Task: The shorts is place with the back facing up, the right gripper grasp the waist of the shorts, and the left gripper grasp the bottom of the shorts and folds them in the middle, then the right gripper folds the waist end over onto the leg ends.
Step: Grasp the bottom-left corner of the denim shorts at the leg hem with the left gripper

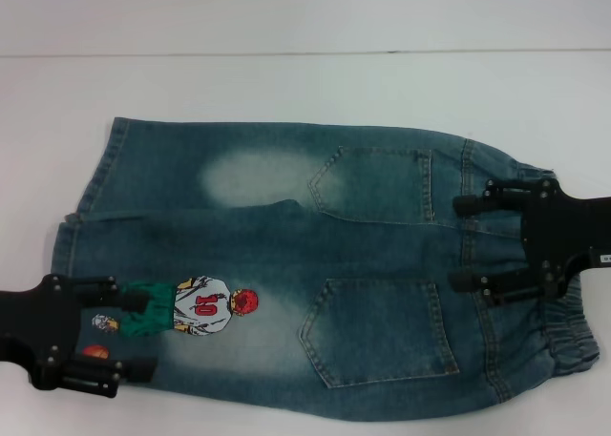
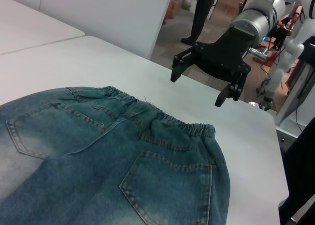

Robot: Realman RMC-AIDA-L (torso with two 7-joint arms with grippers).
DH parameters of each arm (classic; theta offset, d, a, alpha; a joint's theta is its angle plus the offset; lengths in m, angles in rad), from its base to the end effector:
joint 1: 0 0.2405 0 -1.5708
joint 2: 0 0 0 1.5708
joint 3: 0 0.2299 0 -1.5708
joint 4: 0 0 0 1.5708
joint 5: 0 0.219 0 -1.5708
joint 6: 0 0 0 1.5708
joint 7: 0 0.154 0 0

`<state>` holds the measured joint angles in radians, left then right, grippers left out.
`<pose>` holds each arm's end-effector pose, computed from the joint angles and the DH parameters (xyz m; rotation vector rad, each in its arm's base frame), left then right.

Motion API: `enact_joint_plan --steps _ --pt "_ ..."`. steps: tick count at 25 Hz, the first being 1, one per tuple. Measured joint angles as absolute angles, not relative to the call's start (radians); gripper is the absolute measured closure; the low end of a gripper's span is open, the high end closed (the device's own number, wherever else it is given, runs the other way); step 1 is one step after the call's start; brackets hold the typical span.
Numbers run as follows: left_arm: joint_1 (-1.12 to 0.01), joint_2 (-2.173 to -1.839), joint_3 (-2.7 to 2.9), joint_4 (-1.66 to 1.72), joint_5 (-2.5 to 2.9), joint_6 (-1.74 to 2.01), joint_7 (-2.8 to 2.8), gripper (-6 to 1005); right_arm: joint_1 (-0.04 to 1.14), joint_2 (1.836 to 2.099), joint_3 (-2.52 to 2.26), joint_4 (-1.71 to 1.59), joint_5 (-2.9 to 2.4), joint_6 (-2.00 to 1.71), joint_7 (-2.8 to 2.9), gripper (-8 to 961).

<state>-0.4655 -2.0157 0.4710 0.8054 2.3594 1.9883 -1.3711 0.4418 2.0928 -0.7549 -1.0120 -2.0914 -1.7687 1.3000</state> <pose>-0.2801 0.2618 0.0584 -2.9906 -0.6669 -0.5329 0.2314 0.3061 0.0423 -2.8917 0.1722 0.4701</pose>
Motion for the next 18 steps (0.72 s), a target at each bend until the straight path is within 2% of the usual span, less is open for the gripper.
enact_joint_plan --steps 18 --pt "-0.471 -2.015 0.467 0.809 2.359 1.945 -1.406 120 0.436 2.089 -0.759 -0.998 -2.099 -1.772 1.305 40"
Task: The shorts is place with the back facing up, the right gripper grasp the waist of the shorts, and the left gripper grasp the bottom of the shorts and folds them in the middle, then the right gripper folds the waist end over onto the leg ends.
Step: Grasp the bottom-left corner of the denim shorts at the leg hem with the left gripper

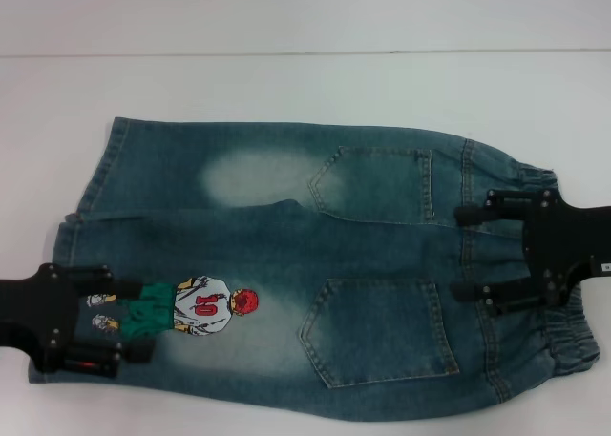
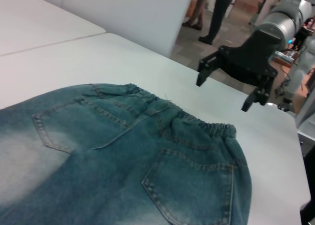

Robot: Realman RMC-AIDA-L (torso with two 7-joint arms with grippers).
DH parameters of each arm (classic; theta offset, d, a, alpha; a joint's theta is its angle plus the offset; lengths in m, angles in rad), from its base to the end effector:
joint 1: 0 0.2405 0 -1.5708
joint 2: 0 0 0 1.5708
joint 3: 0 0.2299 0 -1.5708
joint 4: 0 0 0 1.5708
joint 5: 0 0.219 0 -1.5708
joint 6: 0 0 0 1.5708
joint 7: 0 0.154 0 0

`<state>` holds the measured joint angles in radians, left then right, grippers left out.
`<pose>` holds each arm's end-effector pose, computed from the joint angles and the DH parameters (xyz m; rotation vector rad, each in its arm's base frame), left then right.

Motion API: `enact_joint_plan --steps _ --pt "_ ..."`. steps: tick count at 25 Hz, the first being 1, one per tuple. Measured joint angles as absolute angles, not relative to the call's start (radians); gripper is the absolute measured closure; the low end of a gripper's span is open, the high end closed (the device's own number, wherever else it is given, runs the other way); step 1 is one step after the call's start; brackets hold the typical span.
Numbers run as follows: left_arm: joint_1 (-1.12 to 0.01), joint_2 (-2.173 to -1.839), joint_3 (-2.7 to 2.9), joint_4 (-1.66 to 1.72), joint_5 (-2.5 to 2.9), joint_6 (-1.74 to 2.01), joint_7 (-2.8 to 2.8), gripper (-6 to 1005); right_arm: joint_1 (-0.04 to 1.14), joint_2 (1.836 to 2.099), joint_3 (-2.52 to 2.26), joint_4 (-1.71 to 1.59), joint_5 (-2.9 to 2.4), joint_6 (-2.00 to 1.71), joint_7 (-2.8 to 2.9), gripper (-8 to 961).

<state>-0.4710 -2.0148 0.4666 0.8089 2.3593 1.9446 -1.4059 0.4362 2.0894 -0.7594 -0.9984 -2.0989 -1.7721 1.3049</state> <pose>-0.2828 0.2693 0.0592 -2.9449 -0.7125 -0.5016 0.2354 0.3029 0.0401 -2.9061 0.2014 0.4652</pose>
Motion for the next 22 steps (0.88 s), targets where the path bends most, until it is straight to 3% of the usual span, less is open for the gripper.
enact_joint_plan --steps 11,17,22 --pt "-0.462 -2.034 0.453 1.025 2.370 1.954 -1.758 135 0.400 2.088 -0.738 -1.009 -2.096 -1.763 1.281 40" --pt "-0.491 -2.033 0.573 1.122 2.520 1.951 -2.074 143 0.398 2.085 -0.714 -1.011 -2.097 -1.759 1.243 40" --pt "-0.526 -2.051 0.691 1.145 2.701 1.895 -2.228 150 0.407 2.084 -0.712 -1.011 -2.099 -1.757 1.231 40"
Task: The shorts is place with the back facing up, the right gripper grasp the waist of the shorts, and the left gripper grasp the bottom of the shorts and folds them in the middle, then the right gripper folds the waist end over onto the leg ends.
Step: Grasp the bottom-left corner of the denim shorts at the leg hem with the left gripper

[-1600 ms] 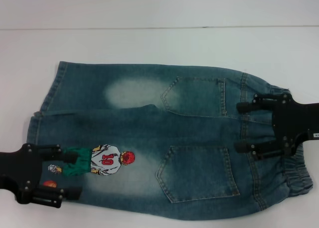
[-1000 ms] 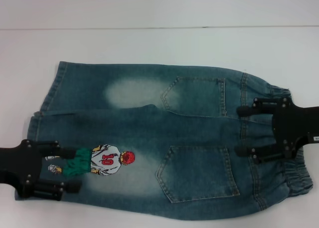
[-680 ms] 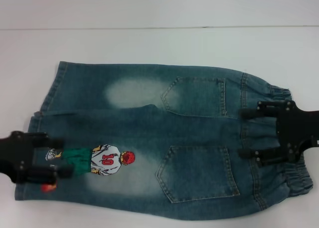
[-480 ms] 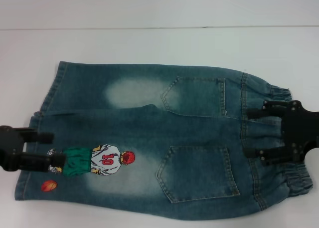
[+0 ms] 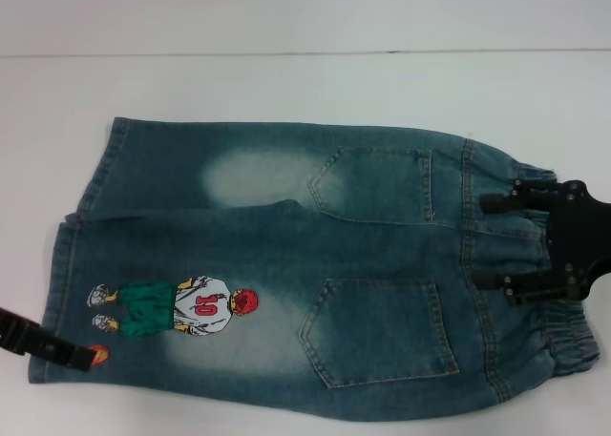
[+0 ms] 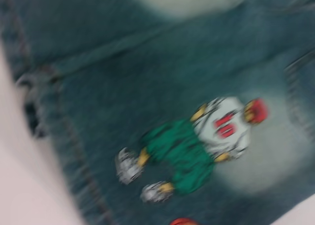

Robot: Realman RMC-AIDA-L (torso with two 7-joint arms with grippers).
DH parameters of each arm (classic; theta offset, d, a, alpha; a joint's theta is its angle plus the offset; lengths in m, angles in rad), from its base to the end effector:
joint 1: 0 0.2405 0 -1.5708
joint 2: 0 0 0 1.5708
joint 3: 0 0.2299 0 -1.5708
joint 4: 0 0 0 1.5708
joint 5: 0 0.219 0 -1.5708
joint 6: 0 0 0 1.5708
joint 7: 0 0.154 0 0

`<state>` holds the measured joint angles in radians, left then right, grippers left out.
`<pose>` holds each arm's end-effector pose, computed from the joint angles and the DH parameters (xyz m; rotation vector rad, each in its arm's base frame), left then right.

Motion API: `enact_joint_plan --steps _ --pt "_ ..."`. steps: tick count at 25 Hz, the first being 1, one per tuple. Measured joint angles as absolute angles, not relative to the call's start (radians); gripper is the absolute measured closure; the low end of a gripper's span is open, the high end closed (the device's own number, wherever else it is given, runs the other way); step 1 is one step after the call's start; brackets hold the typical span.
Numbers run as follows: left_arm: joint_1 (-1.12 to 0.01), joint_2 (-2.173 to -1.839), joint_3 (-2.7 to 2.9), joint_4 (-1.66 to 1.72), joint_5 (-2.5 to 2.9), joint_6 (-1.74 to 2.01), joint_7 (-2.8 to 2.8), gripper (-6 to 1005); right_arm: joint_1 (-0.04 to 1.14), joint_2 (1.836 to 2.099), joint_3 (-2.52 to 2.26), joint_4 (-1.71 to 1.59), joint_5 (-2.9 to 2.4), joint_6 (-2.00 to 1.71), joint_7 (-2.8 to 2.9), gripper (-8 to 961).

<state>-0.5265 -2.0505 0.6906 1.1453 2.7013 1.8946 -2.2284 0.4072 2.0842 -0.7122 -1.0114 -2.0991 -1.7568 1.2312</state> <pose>-0.2812 0.2929 0.0799 -2.5393 -1.5439 0.2957 0.2488 0.3011 0.0515 -2.8334 0.1501 0.4383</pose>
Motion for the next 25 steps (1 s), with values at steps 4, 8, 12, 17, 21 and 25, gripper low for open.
enact_joint_plan --steps 4,8,12,17,21,25 --pt "-0.549 -2.067 0.706 1.156 2.785 1.852 -2.267 156 0.412 2.083 -0.712 -1.014 -2.101 -1.755 1.231 41" --pt "-0.551 -2.072 0.707 1.171 2.817 1.844 -2.279 161 0.414 2.081 -0.712 -1.022 -2.102 -1.755 1.236 41" --pt "-0.542 -2.079 0.708 1.175 2.845 1.837 -2.289 166 0.413 2.081 -0.712 -1.025 -2.102 -1.756 1.237 41" --pt "-0.527 -2.084 0.718 1.185 2.857 1.823 -2.293 173 0.413 2.085 -0.712 -1.025 -2.102 -1.756 1.238 41" --pt "-0.524 -2.085 0.729 1.181 2.857 1.809 -2.300 179 0.414 2.086 -0.715 -1.025 -2.099 -1.758 1.238 41" --pt "-0.524 -2.088 0.738 1.179 2.858 1.804 -2.303 184 0.414 2.086 -0.712 -1.025 -2.096 -1.759 1.238 41"
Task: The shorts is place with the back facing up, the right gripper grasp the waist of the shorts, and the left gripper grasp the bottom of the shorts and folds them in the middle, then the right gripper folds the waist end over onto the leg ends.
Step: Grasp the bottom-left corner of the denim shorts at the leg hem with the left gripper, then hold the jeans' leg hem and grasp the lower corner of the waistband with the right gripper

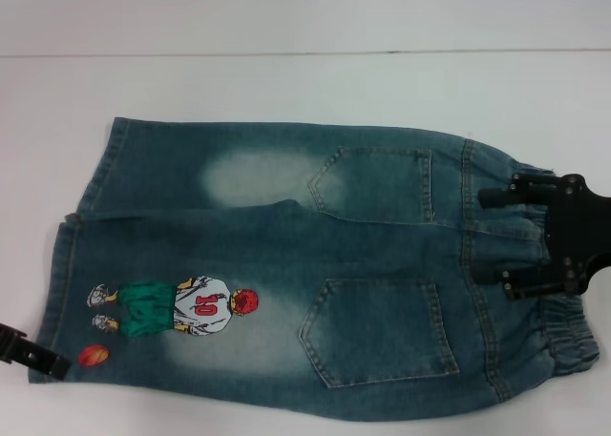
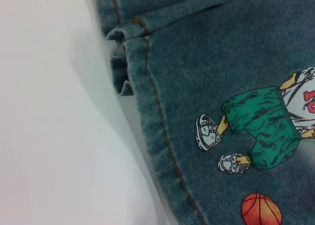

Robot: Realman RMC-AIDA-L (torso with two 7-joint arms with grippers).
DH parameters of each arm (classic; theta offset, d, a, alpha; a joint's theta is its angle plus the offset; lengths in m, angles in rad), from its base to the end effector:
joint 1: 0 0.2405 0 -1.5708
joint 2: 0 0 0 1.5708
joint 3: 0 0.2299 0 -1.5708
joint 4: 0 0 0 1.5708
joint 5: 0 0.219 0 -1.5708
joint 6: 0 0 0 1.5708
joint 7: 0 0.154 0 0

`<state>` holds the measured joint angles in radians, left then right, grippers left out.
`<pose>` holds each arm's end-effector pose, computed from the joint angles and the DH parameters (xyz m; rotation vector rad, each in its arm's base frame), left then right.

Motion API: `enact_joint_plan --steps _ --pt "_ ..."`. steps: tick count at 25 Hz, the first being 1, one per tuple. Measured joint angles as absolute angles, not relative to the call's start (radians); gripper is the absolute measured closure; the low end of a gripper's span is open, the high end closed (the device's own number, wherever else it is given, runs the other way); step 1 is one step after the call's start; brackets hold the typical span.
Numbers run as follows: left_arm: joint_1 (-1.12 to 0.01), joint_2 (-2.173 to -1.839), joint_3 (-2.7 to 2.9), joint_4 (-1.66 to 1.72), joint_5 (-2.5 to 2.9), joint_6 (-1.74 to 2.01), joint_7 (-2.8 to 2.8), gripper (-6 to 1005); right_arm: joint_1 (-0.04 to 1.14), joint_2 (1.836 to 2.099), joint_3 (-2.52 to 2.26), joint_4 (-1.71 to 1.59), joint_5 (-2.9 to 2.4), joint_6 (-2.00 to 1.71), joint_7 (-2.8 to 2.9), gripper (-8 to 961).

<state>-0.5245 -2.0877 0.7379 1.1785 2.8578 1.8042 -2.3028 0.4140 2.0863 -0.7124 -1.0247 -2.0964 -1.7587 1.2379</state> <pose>-0.2958 0.2960 0.0756 -2.3723 -1.5610 0.4918 0.2447 0.3036 0.0531 -2.8308 0.1348 0.4390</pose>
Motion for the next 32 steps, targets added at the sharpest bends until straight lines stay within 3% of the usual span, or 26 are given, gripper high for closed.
enact_joint_plan --steps 31,32 --pt "-0.582 -2.093 0.763 1.085 2.851 1.762 -2.359 226 0.415 2.088 -0.713 -1.015 -2.097 -1.737 1.234 42" --pt "-0.584 -2.093 0.763 1.085 2.853 1.762 -2.363 309 0.413 2.089 -0.714 -1.015 -2.097 -1.732 1.233 42"
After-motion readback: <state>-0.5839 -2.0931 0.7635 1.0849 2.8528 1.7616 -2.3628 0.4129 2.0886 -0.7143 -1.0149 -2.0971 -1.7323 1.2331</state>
